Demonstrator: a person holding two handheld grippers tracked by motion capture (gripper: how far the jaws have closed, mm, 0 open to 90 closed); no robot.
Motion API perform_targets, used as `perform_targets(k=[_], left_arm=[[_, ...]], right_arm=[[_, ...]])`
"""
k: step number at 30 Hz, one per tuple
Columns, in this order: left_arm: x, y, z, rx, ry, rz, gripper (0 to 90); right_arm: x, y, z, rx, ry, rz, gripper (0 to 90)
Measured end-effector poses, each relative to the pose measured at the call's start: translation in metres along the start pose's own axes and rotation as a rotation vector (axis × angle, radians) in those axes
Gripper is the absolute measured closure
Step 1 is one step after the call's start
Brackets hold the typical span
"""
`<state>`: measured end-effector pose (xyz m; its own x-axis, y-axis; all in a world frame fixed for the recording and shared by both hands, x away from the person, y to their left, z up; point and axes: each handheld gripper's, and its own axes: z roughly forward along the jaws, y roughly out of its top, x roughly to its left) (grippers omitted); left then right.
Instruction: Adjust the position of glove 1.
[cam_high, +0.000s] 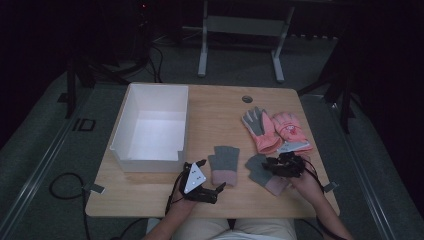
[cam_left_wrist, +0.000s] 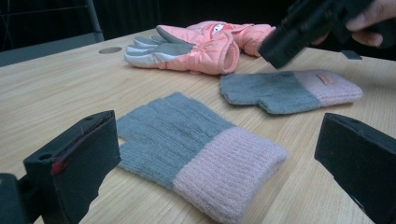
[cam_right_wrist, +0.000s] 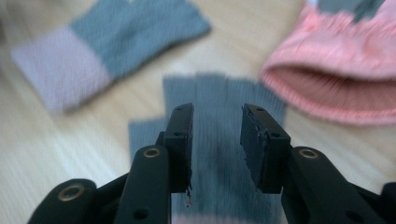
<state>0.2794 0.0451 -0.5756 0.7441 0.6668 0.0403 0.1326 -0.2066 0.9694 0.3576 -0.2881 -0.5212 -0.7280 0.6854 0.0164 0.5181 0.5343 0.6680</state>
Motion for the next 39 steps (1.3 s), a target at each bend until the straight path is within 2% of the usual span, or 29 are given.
perform_targets(k=[1,2,4,5,8,15,18,19,20,25,27,28,29,30,31,32,33,34,36,37,39], left_arm=[[0.000,0.000,0.000,0.000,0.000,0.000,0.0],[0.000,0.000,0.000,0.002,0.000,-0.001,0.0],[0.000,0.000,0.000,0.003,0.001,0.000,0.0],[0.000,0.000,0.000,0.003,0.002,0.002,0.0],[0.000,0.000,0.000,0.004,0.003,0.003,0.0],[0.000,0.000,0.000,0.001,-0.001,0.001,0.0],[-0.001,0.000,0.000,-0.002,-0.002,0.009,0.0],[-0.001,0.000,0.000,-0.002,-0.002,0.009,0.0],[-0.001,0.000,0.000,0.000,0.000,0.009,0.0],[-0.001,0.000,0.000,-0.002,0.001,0.009,0.0],[-0.001,0.000,0.000,-0.001,0.002,0.008,0.0],[-0.001,0.000,0.000,-0.002,0.002,0.012,0.0],[-0.001,0.000,0.000,-0.002,0.002,0.012,0.0],[-0.001,0.000,0.000,-0.001,0.003,0.011,0.0],[-0.001,0.000,0.000,-0.001,0.003,0.011,0.0],[-0.001,0.000,0.000,0.002,0.005,0.009,0.0],[-0.001,0.000,0.000,0.002,0.005,0.009,0.0],[-0.001,0.000,0.000,-0.001,0.005,0.013,0.0],[-0.002,0.000,0.000,-0.001,0.004,0.014,0.0],[-0.002,0.000,0.000,-0.001,0.004,0.014,0.0],[-0.001,0.000,0.000,0.004,0.005,0.014,0.0]], right_arm=[[0.000,0.000,0.000,0.000,0.000,0.000,63.7],[0.000,-0.005,0.002,0.034,0.011,-0.024,63.6],[0.000,-0.006,0.003,0.041,0.010,-0.034,63.6],[-0.001,-0.009,0.005,0.061,0.013,-0.047,63.6],[-0.004,-0.010,0.008,0.072,0.012,-0.058,63.6],[-0.008,-0.013,0.017,0.094,0.027,-0.046,65.7],[-0.007,-0.013,0.018,0.101,0.011,-0.062,75.7],[-0.007,-0.013,0.018,0.101,0.011,-0.062,75.7],[-0.005,-0.012,0.018,0.107,-0.004,-0.062,81.2],[-0.003,-0.010,0.017,0.116,-0.015,-0.039,85.1],[0.001,-0.009,0.011,0.120,-0.021,-0.041,85.6],[0.006,-0.007,-0.001,0.078,-0.014,-0.013,85.7],[0.006,-0.007,-0.001,0.078,-0.014,-0.013,85.7],[0.013,-0.004,-0.015,0.035,-0.049,0.040,85.6],[0.013,-0.004,-0.015,0.035,-0.049,0.040,85.6],[0.018,-0.003,-0.025,0.005,-0.080,0.063,85.7],[0.018,-0.003,-0.025,0.005,-0.080,0.063,85.7],[0.022,-0.003,-0.037,-0.039,-0.121,0.122,85.7],[0.024,-0.006,-0.046,-0.078,-0.154,0.203,85.8],[0.024,-0.006,-0.046,-0.078,-0.154,0.203,85.8],[0.027,-0.010,-0.052,-0.113,-0.192,0.273,85.7]])
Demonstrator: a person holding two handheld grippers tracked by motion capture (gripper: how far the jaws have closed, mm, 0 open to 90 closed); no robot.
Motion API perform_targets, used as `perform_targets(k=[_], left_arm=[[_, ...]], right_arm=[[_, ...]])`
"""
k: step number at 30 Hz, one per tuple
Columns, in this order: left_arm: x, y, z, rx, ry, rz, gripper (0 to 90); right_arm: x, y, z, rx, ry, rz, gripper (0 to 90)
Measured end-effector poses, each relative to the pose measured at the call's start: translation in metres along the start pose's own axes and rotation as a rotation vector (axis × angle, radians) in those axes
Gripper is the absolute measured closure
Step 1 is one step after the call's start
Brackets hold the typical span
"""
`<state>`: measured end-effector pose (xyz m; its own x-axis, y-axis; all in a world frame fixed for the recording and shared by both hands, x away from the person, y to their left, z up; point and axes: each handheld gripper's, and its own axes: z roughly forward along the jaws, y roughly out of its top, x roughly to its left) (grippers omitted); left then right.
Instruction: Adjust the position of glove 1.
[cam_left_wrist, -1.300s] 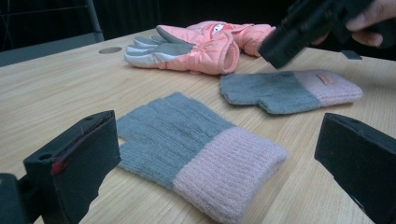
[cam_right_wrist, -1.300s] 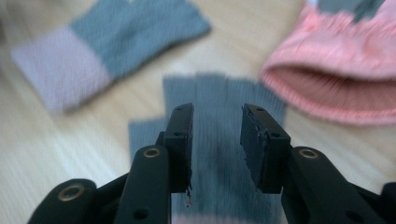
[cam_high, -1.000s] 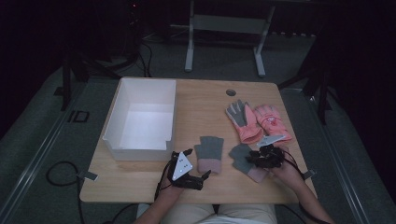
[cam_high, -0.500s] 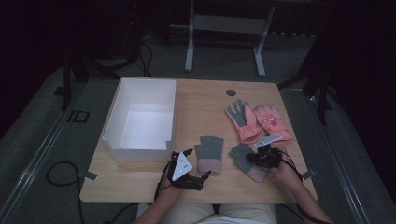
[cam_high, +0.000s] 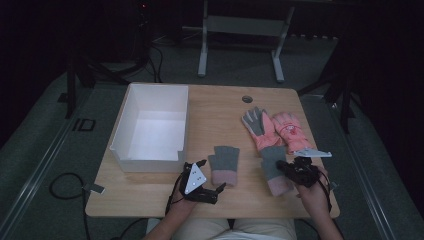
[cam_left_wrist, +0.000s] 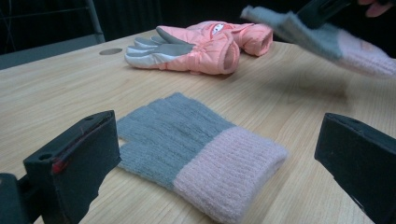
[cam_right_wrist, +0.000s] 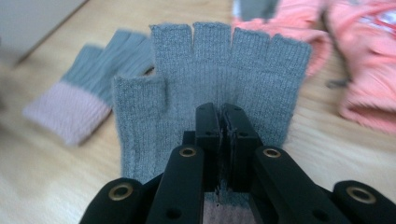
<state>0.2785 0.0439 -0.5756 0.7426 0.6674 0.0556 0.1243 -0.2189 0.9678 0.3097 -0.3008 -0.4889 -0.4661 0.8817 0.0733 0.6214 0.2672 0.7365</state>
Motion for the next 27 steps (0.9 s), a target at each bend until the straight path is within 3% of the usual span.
perform_targets(k=[1,2,6,9,12,20,27], left_arm=[[0.000,0.000,0.000,0.000,0.000,0.000,0.0],[0.000,0.000,0.000,-0.004,-0.002,0.001,0.0],[0.000,0.000,0.000,-0.004,0.001,0.005,0.0],[0.000,0.000,0.000,-0.004,0.002,0.003,0.0],[0.000,0.000,0.000,-0.004,0.000,0.001,0.0],[0.000,0.000,0.000,-0.003,-0.001,0.002,0.0],[0.000,0.000,0.000,-0.005,-0.001,0.002,0.0]], right_arm=[[0.000,0.000,0.000,0.000,0.000,0.000,85.7],[0.001,-0.008,-0.006,-0.032,-0.056,0.087,85.7],[0.000,-0.018,-0.004,-0.033,-0.106,0.162,85.7],[0.001,-0.022,0.000,-0.028,-0.137,0.171,85.8],[0.000,-0.030,0.011,-0.011,-0.167,0.209,85.8],[-0.003,-0.044,0.034,0.029,-0.202,0.239,85.7],[-0.003,-0.050,0.041,0.022,-0.209,0.253,84.5]])
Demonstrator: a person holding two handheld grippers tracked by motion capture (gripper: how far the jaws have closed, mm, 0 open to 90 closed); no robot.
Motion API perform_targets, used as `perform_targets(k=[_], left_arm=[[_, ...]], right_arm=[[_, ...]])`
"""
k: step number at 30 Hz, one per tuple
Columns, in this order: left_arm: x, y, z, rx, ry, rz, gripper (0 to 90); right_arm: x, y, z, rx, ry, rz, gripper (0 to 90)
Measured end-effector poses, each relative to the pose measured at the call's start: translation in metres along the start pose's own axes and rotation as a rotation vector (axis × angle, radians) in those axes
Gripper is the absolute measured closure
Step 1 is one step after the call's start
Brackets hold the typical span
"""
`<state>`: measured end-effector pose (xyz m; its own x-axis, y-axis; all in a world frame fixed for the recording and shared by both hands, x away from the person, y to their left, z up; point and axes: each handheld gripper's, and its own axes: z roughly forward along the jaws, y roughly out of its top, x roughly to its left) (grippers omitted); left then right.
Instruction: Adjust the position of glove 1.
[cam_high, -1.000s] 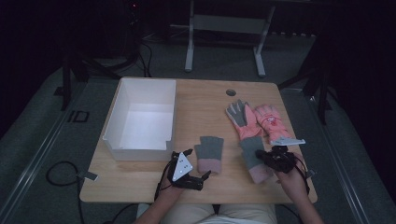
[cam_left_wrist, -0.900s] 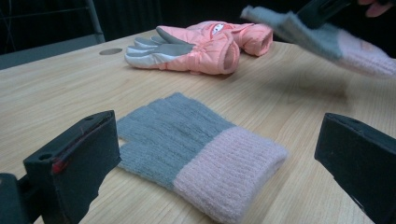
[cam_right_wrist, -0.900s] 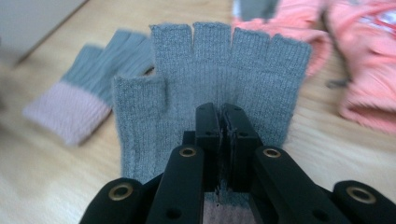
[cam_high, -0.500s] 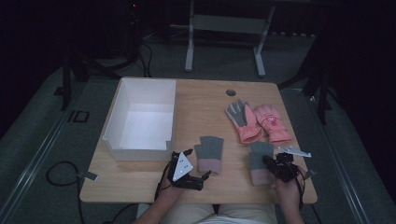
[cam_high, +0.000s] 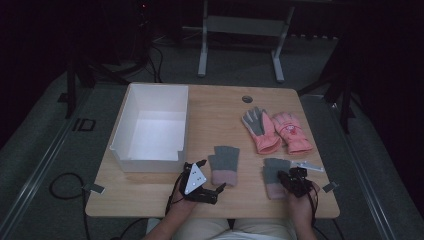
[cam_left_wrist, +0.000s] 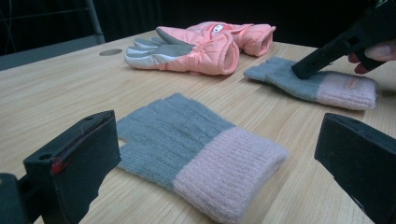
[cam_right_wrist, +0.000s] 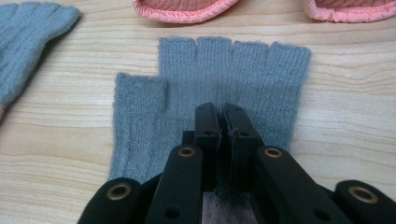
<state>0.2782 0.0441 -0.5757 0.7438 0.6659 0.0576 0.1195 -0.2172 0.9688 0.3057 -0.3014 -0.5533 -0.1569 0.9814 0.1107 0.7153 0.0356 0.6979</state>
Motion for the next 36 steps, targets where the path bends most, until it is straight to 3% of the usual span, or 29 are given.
perform_targets(k=[7,8,9,10,11,13,14,15,16,17,19,20,22,26,31,36], left_arm=[[0.000,0.000,0.000,0.003,-0.001,0.001,0.0],[0.000,0.000,0.000,0.002,-0.001,0.003,0.0],[0.000,0.000,0.000,0.000,-0.004,0.001,0.0],[0.000,0.000,0.000,0.000,-0.004,0.001,0.0],[0.000,0.000,0.000,0.004,-0.003,-0.001,0.0],[0.000,0.000,0.000,0.000,-0.003,-0.004,0.0],[0.000,0.000,0.000,0.000,-0.003,-0.004,0.0],[0.000,0.000,0.000,-0.001,-0.004,-0.003,0.0],[0.000,0.000,0.000,0.000,-0.003,-0.002,0.0],[0.000,0.000,0.000,0.005,-0.002,-0.002,0.0],[0.000,0.000,0.000,0.004,-0.002,-0.002,0.0],[0.000,0.000,0.000,0.004,-0.002,-0.002,0.0],[0.000,0.000,0.000,0.004,-0.001,-0.003,0.0],[0.000,0.000,0.000,0.002,0.000,-0.003,0.0],[0.000,0.000,0.000,-0.001,-0.003,-0.002,0.0],[0.000,0.000,0.000,0.005,-0.004,-0.003,0.0]], right_arm=[[-0.005,0.008,-0.009,-0.007,0.029,-0.017,78.8],[-0.009,0.016,-0.015,-0.019,0.067,-0.046,75.9],[-0.011,0.020,-0.018,-0.025,0.075,-0.080,73.4],[-0.011,0.020,-0.018,-0.025,0.075,-0.080,73.4],[-0.016,0.028,-0.021,-0.031,0.128,-0.154,70.7],[-0.021,0.035,-0.022,-0.009,0.164,-0.232,68.5],[-0.021,0.035,-0.022,-0.009,0.164,-0.232,68.5],[-0.026,0.041,-0.023,0.009,0.228,-0.284,66.6],[-0.026,0.041,-0.023,0.009,0.228,-0.284,66.6],[-0.029,0.044,-0.022,0.043,0.259,-0.360,63.9],[-0.030,0.044,-0.019,0.073,0.272,-0.418,62.8],[-0.030,0.044,-0.019,0.073,0.272,-0.418,62.8],[-0.029,0.041,-0.015,0.110,0.277,-0.482,61.7],[-0.026,0.036,-0.011,0.133,0.283,-0.501,61.9],[-0.027,0.025,0.000,0.171,0.267,-0.480,64.3],[-0.027,0.021,0.002,0.161,0.248,-0.466,69.1]])
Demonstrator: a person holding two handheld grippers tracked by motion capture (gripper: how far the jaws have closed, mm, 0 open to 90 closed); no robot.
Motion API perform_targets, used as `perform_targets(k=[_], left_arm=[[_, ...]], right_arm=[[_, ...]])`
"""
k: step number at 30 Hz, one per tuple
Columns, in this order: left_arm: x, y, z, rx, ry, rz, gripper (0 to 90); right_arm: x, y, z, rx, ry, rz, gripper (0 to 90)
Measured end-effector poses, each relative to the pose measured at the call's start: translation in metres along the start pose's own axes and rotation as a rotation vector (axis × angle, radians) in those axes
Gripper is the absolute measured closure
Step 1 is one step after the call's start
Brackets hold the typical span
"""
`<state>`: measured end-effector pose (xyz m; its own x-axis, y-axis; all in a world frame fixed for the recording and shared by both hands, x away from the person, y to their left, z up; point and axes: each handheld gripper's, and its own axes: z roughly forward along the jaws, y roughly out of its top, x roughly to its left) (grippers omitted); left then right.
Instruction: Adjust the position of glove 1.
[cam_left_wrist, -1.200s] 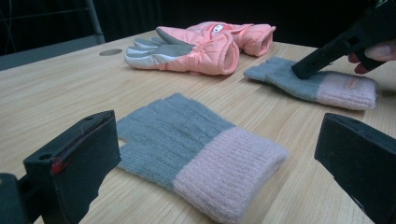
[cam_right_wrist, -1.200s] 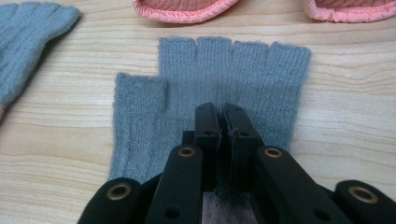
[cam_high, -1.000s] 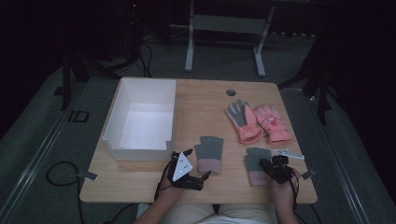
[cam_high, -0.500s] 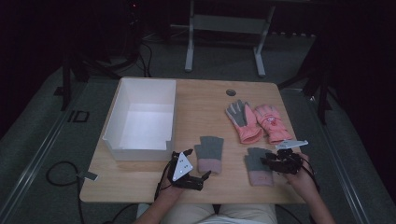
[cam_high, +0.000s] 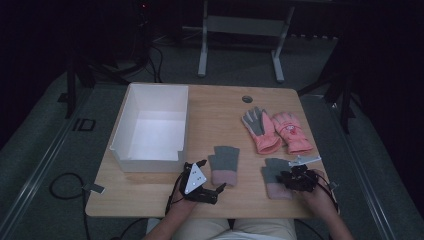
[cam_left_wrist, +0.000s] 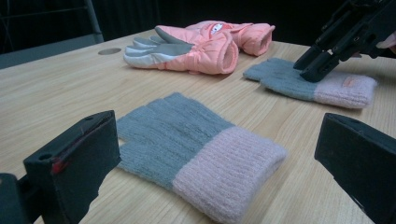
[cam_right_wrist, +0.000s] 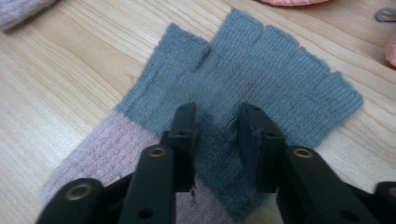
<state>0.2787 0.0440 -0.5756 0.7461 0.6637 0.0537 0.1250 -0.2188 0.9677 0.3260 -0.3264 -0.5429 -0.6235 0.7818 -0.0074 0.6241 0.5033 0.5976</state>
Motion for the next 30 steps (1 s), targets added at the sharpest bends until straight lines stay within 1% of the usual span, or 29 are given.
perform_targets(k=[1,2,3,4,5,6,7,8,9,10,11,12,13,14,15,16,17,18,19,20,21,22,26,27,28,29,30], left_arm=[[0.000,0.000,0.000,-0.006,-0.001,0.000,0.0],[0.000,0.000,0.000,-0.006,-0.001,0.000,0.0],[0.000,0.000,0.000,-0.006,0.000,-0.001,0.0],[0.000,0.000,0.000,-0.003,0.001,-0.001,0.0],[0.000,0.000,0.000,-0.002,0.001,-0.002,0.0],[0.000,0.000,0.000,-0.002,0.001,-0.002,0.0],[0.000,0.000,-0.001,-0.007,0.000,-0.002,0.0],[0.000,0.000,-0.001,-0.007,0.000,-0.002,0.0],[0.001,0.000,-0.001,-0.006,-0.001,-0.005,0.0],[0.001,0.000,-0.001,-0.006,-0.001,-0.005,0.0],[0.001,0.000,0.000,-0.005,-0.002,-0.007,0.0],[0.001,0.000,-0.001,-0.005,-0.001,-0.007,0.0],[0.001,0.000,0.000,-0.006,0.002,-0.007,0.0],[0.001,0.000,0.000,-0.004,0.003,-0.009,0.0],[0.001,0.000,0.000,-0.001,0.003,-0.014,0.0],[0.002,0.000,0.000,-0.001,0.003,-0.020,0.0],[0.003,0.000,0.000,-0.003,0.005,-0.029,0.0],[0.003,0.000,0.000,-0.003,0.005,-0.029,0.0],[0.003,0.000,-0.001,-0.005,0.005,-0.029,0.0],[0.003,-0.001,-0.001,-0.005,0.003,-0.026,0.0],[0.002,0.000,-0.001,-0.001,0.002,-0.022,0.0],[0.002,0.000,0.000,0.000,0.003,-0.019,0.0],[0.002,0.000,-0.001,-0.002,-0.002,-0.017,0.0],[0.002,0.000,-0.001,-0.002,-0.002,-0.017,0.0],[0.002,0.000,-0.001,-0.001,-0.005,-0.025,0.0],[0.003,0.000,-0.001,-0.002,-0.007,-0.024,0.0],[0.003,0.000,-0.001,-0.001,-0.011,-0.025,0.0]], right_arm=[[0.003,0.000,0.001,0.001,-0.024,0.005,75.1],[0.004,0.000,0.001,0.002,-0.033,0.013,78.4],[0.004,0.000,0.001,0.002,-0.033,0.013,78.4],[0.004,0.001,0.001,0.007,-0.040,0.023,80.8],[0.004,0.001,0.001,0.005,-0.044,0.048,83.3],[0.004,0.001,0.001,0.005,-0.044,0.048,83.3],[0.004,0.002,0.001,0.003,-0.048,0.064,84.3],[0.004,0.002,0.001,0.003,-0.048,0.064,84.3],[0.004,0.003,-0.001,0.006,-0.046,0.090,85.0],[0.004,0.003,-0.001,0.006,-0.046,0.090,85.0],[0.006,0.007,-0.006,-0.001,-0.060,0.096,85.2],[0.006,0.007,-0.006,-0.001,-0.060,0.096,85.2],[0.009,0.015,-0.013,-0.029,-0.059,0.095,85.2],[0.009,0.015,-0.013,-0.029,-0.059,0.095,85.2],[0.012,0.026,-0.020,-0.058,-0.061,0.096,85.2],[0.012,0.026,-0.020,-0.058,-0.061,0.096,85.2],[0.014,0.039,-0.027,-0.090,-0.058,0.098,85.2],[0.014,0.039,-0.027,-0.090,-0.058,0.098,85.2],[0.016,0.054,-0.033,-0.123,-0.062,0.102,85.2],[0.016,0.054,-0.033,-0.123,-0.062,0.102,85.2],[0.018,0.061,-0.035,-0.139,-0.061,0.104,85.2],[0.022,0.074,-0.039,-0.168,-0.056,0.101,85.2],[0.032,0.100,-0.039,-0.205,-0.038,0.089,85.2],[0.032,0.100,-0.039,-0.205,-0.038,0.089,85.2],[0.034,0.104,-0.038,-0.209,-0.035,0.089,85.2],[0.041,0.115,-0.034,-0.216,-0.022,0.084,85.2],[0.045,0.121,-0.031,-0.221,-0.014,0.085,85.2]])
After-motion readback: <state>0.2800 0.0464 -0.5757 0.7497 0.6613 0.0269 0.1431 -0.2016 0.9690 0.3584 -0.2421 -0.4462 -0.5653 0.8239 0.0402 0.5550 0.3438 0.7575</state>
